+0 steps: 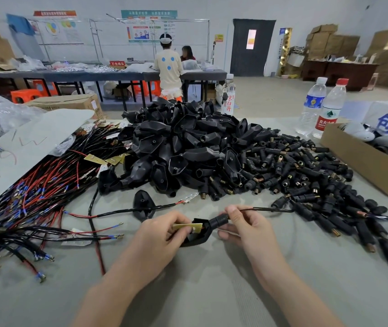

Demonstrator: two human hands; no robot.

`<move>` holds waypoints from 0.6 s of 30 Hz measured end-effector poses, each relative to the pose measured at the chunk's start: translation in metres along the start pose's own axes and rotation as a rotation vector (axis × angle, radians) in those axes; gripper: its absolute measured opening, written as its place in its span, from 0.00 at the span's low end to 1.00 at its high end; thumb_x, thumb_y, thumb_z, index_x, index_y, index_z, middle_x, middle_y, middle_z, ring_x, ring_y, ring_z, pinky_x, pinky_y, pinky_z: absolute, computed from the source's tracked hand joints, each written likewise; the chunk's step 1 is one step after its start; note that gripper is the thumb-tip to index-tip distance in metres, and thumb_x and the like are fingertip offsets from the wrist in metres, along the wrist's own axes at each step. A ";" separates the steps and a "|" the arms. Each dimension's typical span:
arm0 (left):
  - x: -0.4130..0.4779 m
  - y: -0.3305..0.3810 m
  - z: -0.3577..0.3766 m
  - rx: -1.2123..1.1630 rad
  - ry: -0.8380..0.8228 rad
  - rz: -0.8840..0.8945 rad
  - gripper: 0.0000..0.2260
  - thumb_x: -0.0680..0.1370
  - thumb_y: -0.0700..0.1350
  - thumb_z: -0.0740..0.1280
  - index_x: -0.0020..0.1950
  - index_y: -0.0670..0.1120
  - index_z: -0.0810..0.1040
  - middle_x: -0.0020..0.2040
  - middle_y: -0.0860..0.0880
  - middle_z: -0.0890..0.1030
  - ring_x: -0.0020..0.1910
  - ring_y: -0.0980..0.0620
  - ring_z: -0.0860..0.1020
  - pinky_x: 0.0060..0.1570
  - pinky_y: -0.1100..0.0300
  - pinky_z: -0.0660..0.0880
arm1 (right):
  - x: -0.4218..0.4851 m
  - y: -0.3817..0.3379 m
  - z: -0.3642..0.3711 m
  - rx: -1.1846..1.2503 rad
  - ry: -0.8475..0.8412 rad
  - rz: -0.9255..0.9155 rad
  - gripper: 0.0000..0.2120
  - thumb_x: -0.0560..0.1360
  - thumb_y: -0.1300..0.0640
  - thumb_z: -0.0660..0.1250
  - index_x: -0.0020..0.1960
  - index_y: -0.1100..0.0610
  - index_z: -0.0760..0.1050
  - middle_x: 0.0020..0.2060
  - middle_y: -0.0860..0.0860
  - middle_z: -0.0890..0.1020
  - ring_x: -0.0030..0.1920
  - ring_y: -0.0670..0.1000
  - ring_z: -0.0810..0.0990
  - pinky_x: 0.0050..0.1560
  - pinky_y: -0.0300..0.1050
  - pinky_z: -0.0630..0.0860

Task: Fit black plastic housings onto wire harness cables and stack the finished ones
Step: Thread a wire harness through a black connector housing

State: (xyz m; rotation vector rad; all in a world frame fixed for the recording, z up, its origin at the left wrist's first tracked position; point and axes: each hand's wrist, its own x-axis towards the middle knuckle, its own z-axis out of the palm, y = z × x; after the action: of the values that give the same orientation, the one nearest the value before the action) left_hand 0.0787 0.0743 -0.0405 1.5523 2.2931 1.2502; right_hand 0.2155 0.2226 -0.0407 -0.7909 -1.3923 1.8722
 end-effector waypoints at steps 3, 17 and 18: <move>-0.001 0.002 0.000 0.033 0.025 0.012 0.05 0.79 0.50 0.68 0.51 0.60 0.74 0.35 0.54 0.82 0.36 0.53 0.80 0.41 0.50 0.78 | 0.001 0.001 0.000 0.001 0.015 0.007 0.09 0.82 0.58 0.64 0.49 0.63 0.79 0.41 0.53 0.85 0.40 0.49 0.86 0.39 0.39 0.82; 0.000 0.003 0.002 0.196 0.106 0.185 0.09 0.76 0.34 0.71 0.47 0.50 0.80 0.45 0.58 0.80 0.43 0.60 0.78 0.44 0.58 0.75 | 0.007 0.005 -0.005 -0.042 0.012 0.020 0.09 0.80 0.59 0.67 0.45 0.62 0.81 0.37 0.53 0.86 0.40 0.49 0.86 0.40 0.38 0.81; 0.000 0.002 0.002 0.195 0.110 0.192 0.09 0.76 0.34 0.71 0.46 0.49 0.80 0.46 0.58 0.80 0.44 0.58 0.79 0.44 0.56 0.76 | 0.007 0.005 -0.005 -0.043 0.014 0.025 0.08 0.80 0.59 0.67 0.46 0.62 0.81 0.39 0.55 0.86 0.41 0.50 0.86 0.40 0.38 0.81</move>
State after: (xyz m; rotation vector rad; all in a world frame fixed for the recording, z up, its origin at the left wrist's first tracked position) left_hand 0.0815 0.0756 -0.0405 1.8512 2.4483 1.2121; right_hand 0.2149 0.2298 -0.0475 -0.8439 -1.4242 1.8577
